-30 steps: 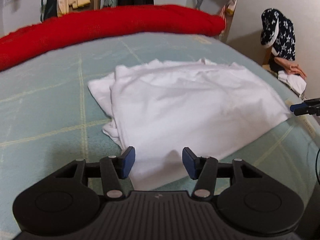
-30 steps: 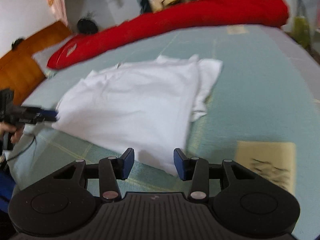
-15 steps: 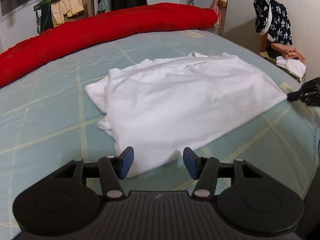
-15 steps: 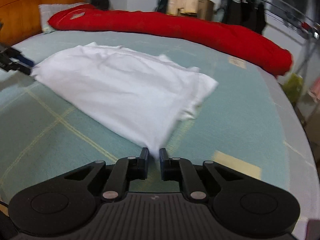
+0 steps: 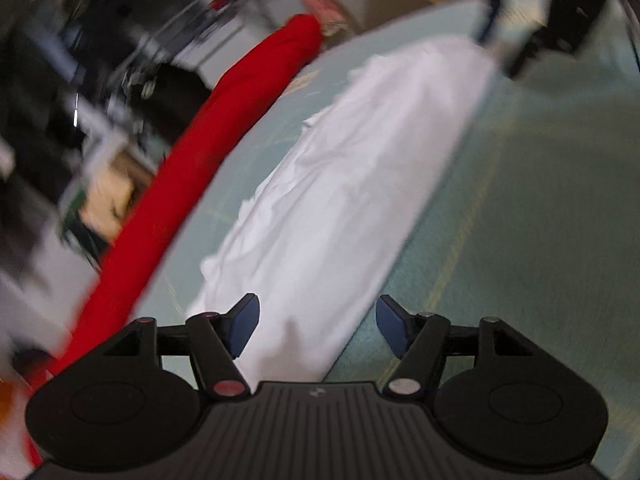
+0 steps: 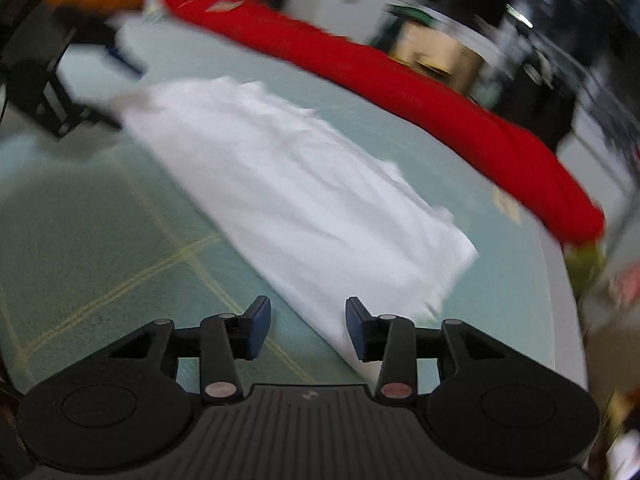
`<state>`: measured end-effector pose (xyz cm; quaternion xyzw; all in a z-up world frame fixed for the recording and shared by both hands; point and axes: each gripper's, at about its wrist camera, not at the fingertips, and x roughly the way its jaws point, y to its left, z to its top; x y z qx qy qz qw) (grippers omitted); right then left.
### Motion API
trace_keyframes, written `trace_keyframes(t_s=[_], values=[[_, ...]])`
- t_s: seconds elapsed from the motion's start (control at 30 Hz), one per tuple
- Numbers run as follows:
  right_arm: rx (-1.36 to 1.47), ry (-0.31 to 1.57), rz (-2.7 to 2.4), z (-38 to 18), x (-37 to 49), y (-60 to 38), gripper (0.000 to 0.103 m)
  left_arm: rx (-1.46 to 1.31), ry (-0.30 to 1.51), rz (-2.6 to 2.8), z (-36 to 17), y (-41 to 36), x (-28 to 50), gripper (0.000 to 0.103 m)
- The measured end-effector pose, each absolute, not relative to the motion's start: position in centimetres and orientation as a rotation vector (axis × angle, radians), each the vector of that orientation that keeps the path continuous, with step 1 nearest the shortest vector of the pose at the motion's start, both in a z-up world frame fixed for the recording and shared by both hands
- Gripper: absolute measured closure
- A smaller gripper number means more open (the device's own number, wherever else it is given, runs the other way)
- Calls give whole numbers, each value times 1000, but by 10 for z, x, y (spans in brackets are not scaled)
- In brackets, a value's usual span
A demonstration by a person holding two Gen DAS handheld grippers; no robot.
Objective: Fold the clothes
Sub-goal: 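Roll both tools and move them to the folded sweatshirt's side edge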
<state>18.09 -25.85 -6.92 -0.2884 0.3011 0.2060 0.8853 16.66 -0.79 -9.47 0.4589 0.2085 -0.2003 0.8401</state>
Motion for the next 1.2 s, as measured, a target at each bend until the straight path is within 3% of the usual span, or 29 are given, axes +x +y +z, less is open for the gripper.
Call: trace_keyframes(t_s=[0.17, 0.47, 0.67, 0.93, 1.2], values=[[-819, 571, 421, -91, 186, -215, 53, 1121, 393, -417, -117, -23, 161, 35], [-940, 509, 436, -96, 206, -174, 48, 1256, 295, -419, -130, -64, 186, 35], [-1029, 426, 401, -104, 210, -163, 31, 1280, 261, -402, -136, -67, 189, 34], [-1043, 499, 251, -106, 215, -228, 28, 1238, 324, -297, -134, -19, 194, 27], [-1051, 457, 268, -109, 241, -197, 28, 1318, 260, -336, -136, -74, 205, 26]])
